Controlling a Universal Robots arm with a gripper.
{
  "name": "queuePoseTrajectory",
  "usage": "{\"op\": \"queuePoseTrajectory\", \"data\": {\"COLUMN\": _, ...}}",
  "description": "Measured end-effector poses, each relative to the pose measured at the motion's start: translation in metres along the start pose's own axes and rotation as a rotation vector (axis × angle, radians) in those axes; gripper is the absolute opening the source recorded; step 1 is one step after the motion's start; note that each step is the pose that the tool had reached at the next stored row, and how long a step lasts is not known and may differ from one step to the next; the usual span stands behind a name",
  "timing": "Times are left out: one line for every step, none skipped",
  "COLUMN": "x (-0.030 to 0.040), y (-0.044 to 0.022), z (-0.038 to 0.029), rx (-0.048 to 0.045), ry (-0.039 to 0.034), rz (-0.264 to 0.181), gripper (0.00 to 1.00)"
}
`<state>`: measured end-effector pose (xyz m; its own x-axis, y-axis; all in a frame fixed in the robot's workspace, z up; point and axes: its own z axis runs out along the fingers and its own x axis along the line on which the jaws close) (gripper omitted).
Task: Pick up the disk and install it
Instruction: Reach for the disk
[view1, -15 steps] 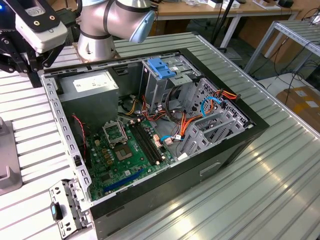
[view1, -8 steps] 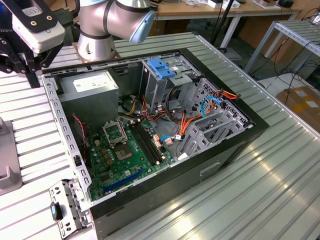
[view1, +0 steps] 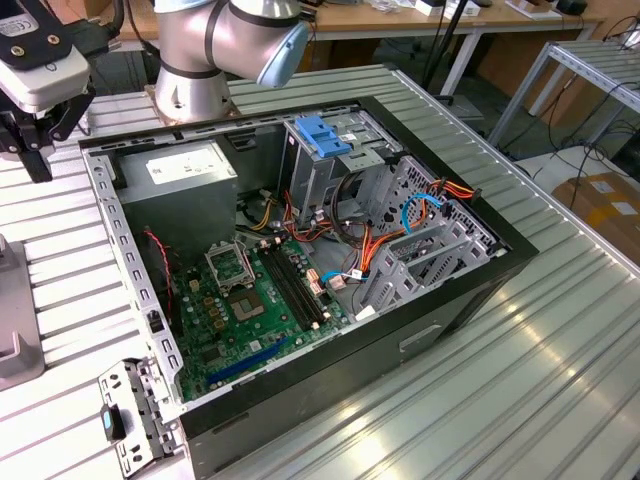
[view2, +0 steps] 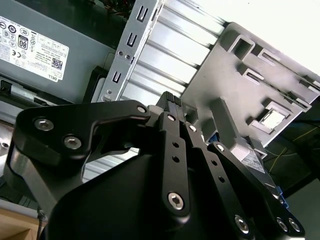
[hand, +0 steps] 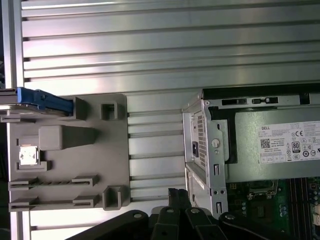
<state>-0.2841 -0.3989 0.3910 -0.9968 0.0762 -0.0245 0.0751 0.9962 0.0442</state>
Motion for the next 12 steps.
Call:
{"op": "queuePoseTrajectory", "data": {"x": 0.0017, "y": -0.0001, "z": 0.0001, "rx": 0.0000, "ry": -0.0001, "rz": 0.000, "gripper": 0.10}}
{"op": "queuePoseTrajectory", "data": {"x": 0.0023, "y": -0.0002, "z": 0.0001, "rx": 0.0000, "ry": 0.0000, "rz": 0.000, "gripper": 0.10}}
{"op": "queuePoseTrajectory", "data": {"x": 0.0028, "y": -0.0002, "z": 0.0001, "rx": 0.0000, "ry": -0.0001, "rz": 0.000, "gripper": 0.10}}
{"op": "queuePoseTrajectory", "data": {"x": 0.0031, "y": -0.0002, "z": 0.0001, "rx": -0.0001, "ry": 0.0000, "rz": 0.000, "gripper": 0.10}}
{"op": "queuePoseTrajectory", "data": {"x": 0.0035, "y": -0.0003, "z": 0.0001, "rx": 0.0000, "ry": 0.0000, "rz": 0.000, "gripper": 0.10}}
{"op": "queuePoseTrajectory", "data": {"x": 0.0038, "y": -0.0003, "z": 0.0001, "rx": 0.0000, "ry": 0.0000, "rz": 0.000, "gripper": 0.10}}
{"op": "queuePoseTrajectory", "data": {"x": 0.0042, "y": -0.0003, "z": 0.0002, "rx": -0.0001, "ry": -0.0001, "rz": 0.000, "gripper": 0.10}}
{"op": "queuePoseTrajectory", "data": {"x": 0.0046, "y": -0.0003, "z": 0.0002, "rx": 0.0000, "ry": -0.0001, "rz": 0.000, "gripper": 0.10}}
{"op": "queuePoseTrajectory", "data": {"x": 0.0050, "y": -0.0004, "z": 0.0002, "rx": 0.0000, "ry": 0.0000, "rz": 0.000, "gripper": 0.10}}
{"op": "queuePoseTrajectory", "data": {"x": 0.0054, "y": -0.0004, "z": 0.0002, "rx": 0.0000, "ry": 0.0000, "rz": 0.000, "gripper": 0.10}}
{"op": "queuePoseTrajectory", "data": {"x": 0.0059, "y": -0.0005, "z": 0.0002, "rx": 0.0000, "ry": 0.0000, "rz": 0.000, "gripper": 0.10}}
{"op": "queuePoseTrajectory", "data": {"x": 0.0063, "y": -0.0005, "z": 0.0002, "rx": -0.0001, "ry": -0.0001, "rz": 0.000, "gripper": 0.10}}
